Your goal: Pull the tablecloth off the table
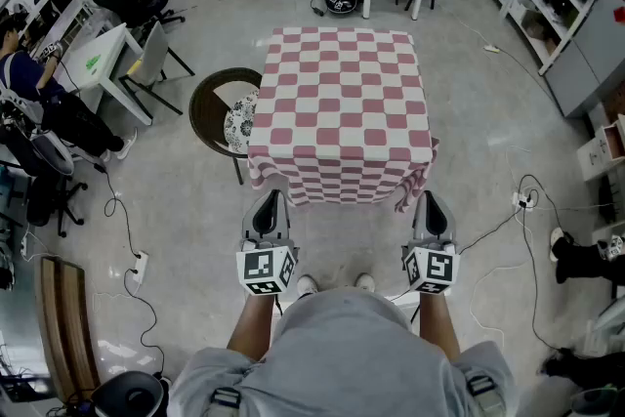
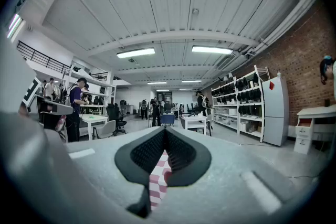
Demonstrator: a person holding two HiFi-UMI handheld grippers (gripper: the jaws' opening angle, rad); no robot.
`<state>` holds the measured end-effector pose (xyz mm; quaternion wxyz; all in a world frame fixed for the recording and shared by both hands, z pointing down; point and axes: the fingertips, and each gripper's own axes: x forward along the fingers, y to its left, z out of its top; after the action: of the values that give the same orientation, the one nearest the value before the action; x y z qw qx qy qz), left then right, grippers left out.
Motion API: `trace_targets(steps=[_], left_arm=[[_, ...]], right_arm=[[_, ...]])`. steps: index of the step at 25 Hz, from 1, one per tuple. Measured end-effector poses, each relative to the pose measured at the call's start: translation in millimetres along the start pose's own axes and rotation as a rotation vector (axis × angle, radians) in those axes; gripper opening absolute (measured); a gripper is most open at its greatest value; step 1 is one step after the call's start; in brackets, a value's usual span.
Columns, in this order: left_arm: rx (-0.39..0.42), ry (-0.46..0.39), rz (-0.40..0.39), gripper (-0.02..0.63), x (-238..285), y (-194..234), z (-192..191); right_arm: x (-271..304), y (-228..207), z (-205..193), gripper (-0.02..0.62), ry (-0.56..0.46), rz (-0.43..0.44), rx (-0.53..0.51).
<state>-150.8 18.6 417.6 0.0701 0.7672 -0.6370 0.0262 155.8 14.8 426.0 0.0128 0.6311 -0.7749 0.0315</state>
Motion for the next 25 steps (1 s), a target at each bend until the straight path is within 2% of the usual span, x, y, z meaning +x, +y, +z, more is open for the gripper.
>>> trace_targets(steps=[17, 25], left_arm=[[-0.005, 0.010, 0.001, 0.017, -0.9, -4.9, -2.3], [-0.001, 0.021, 0.025, 0.017, -7.5, -24.9, -9.6]], right_arm=[[0.6, 5.5, -3.6, 0.003, 0.005, 0.035, -0.015], [-10.4, -18.6, -7.3, 0.003, 0.002, 0.006, 0.024]])
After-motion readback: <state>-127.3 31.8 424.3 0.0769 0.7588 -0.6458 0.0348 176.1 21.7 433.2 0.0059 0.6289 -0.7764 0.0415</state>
